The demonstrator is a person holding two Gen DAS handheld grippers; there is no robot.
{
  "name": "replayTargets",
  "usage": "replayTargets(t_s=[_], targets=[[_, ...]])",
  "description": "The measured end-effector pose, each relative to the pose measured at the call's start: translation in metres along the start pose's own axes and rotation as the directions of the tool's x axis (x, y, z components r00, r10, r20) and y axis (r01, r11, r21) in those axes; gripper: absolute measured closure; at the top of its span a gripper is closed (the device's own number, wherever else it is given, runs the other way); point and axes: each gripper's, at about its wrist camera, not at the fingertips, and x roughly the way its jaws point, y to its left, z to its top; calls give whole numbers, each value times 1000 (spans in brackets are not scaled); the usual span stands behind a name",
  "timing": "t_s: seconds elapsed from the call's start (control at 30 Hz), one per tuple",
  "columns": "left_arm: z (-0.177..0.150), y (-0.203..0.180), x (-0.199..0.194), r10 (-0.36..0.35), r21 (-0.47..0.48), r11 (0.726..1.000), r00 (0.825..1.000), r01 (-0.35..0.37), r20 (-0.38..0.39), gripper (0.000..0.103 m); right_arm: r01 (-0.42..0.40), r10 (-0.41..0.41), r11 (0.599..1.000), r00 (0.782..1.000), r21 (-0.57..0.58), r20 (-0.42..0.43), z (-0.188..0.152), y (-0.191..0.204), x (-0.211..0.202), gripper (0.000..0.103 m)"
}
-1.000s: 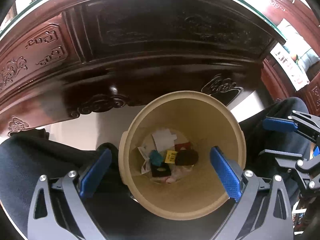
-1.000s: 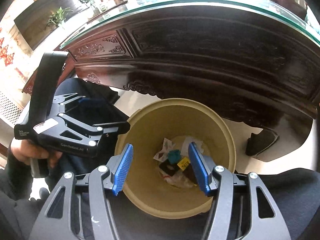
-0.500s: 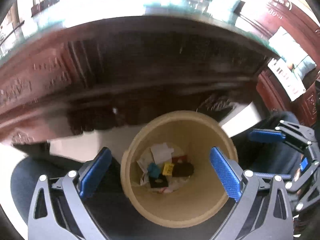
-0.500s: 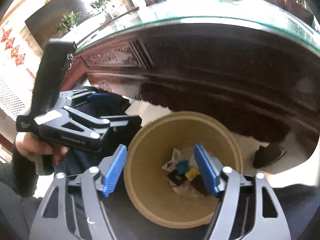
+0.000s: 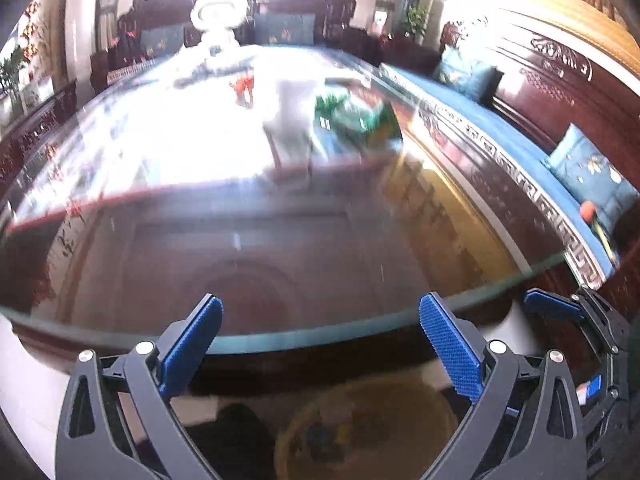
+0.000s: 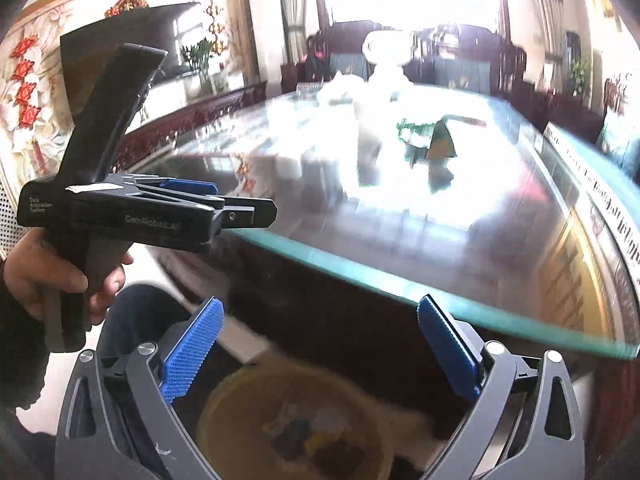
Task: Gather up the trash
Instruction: 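Move both open tools back over the table, then grasp the white foam block with left tool while right tool grasps green snack bag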
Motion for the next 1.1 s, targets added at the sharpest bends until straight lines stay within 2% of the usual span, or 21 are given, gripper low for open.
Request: replayTargets(t_s=[0.13, 0.27, 0.57, 0.67, 0.8, 1.1], targets=[[38, 1, 11, 20, -20, 1000, 999, -20, 35, 4, 8, -9, 1000, 999, 27, 46, 31, -19, 8, 9], [72, 4, 36, 54, -60, 997, 997, -50, 64, 4, 39, -41, 997, 998, 59, 42, 58, -42, 29, 9], [138, 17, 123, 135, -119, 984, 991, -133, 11, 4, 67, -65, 990, 998, 123, -13, 84, -82, 69, 9], [151, 20, 140, 158, -134, 979, 987, -156, 5, 4, 82, -79, 991, 996, 103, -31, 94, -89, 79, 9], [167, 27, 158, 146, -181, 973, 989, -143, 1, 4, 91, -88, 993, 995, 78, -48, 108, -95, 91, 9], [177, 24, 182, 128, -183, 975, 992, -128, -13, 5, 124, -120, 991, 988, 40, -94, 129, -108, 116, 9]])
